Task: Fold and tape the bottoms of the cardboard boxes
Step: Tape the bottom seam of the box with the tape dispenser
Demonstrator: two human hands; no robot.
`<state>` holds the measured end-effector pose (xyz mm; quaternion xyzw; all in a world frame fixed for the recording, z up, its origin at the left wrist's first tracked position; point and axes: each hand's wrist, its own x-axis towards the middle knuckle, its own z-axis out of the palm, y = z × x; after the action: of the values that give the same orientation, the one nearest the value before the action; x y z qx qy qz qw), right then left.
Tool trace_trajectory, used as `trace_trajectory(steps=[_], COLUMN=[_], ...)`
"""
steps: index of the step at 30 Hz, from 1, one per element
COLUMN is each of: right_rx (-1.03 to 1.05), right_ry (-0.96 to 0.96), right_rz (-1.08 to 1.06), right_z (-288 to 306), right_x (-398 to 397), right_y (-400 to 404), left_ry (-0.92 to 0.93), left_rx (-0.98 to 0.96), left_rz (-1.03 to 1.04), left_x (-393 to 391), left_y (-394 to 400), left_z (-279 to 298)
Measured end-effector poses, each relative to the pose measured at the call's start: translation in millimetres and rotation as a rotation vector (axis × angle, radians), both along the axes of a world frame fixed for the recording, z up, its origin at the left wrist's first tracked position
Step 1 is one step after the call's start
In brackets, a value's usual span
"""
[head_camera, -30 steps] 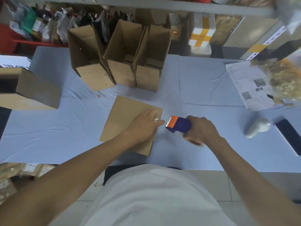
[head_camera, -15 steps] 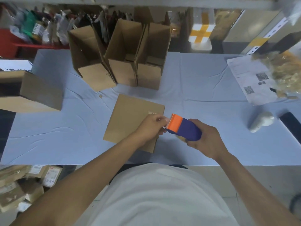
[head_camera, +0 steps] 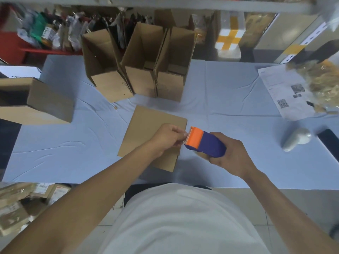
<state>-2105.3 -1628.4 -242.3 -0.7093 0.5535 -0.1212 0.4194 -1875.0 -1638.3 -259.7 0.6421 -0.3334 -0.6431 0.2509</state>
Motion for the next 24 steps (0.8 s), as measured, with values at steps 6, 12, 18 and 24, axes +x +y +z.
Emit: trace_trajectory(steps=[6, 12, 18, 24], right_rx=[0.006, -0.006, 0.036, 0.046], right_ry=[0.089, 0.209, 0.280, 0.378], right_rz=[0.153, 0.166, 0.186, 0.210], right_z=[0, -7, -21, -27], right_x=[6, -22, -20, -16], right_y=[-5, 3, 1, -6], left_ry=[-0.335, -0.327, -0.559, -1.021], left_rx=[-0.091, -0.066, -0.044, -0.181], left_rz=[-0.029, -0.039, -0.171, -0.421], left_x=[7, 57, 51, 53], left_y=[2, 4, 2, -2], left_z=[1, -6, -19, -6])
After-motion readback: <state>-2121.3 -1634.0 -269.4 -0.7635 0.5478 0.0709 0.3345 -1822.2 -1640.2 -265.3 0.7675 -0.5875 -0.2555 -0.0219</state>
